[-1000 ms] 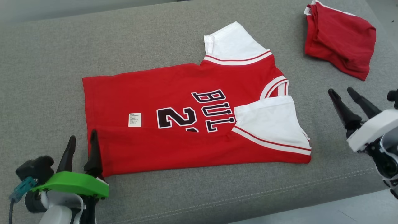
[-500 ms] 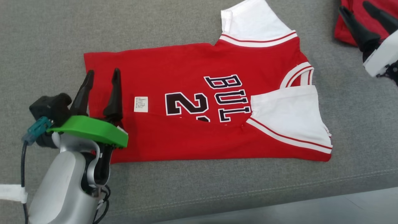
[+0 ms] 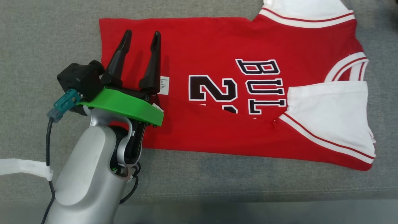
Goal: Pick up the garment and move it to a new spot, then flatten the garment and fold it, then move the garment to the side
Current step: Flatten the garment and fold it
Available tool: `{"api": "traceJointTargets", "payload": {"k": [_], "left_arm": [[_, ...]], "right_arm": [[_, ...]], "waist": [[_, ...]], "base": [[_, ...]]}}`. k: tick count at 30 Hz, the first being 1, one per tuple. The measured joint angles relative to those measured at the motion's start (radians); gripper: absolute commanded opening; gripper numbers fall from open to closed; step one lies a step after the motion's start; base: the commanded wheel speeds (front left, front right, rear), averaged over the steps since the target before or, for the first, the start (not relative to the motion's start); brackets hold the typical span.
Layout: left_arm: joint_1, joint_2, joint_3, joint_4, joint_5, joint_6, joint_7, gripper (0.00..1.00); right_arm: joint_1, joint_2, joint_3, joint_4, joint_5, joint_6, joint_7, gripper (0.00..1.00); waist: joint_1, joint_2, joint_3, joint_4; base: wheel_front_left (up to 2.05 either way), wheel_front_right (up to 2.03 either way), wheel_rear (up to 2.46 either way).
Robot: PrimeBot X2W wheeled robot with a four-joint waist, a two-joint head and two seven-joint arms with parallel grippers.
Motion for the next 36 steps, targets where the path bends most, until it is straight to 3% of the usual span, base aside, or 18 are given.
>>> {"api": "traceJointTargets", "payload": {"k": [19,36], "left_arm": [[-0.060,-0.019,-0.042,-0.063,0.011,-0.001,-0.054,1.00],[-0.060,-0.022,-0.042,-0.061,0.015,-0.001,-0.071,1.00]], "right_arm": [[-0.139,0.020,0.035,0.137,-0.034,0.027,0.074,1.00],[-0.220,0.038,0.049,0.263,-0.068,0.036,0.071,1.00]], "waist": [[0.0001,0.0000,0.137,0.171],[0.0000,0.0000,0.150,0.194]], "base": [[0.00,0.00,0.00],[0.00,0.00,0.00]]}}
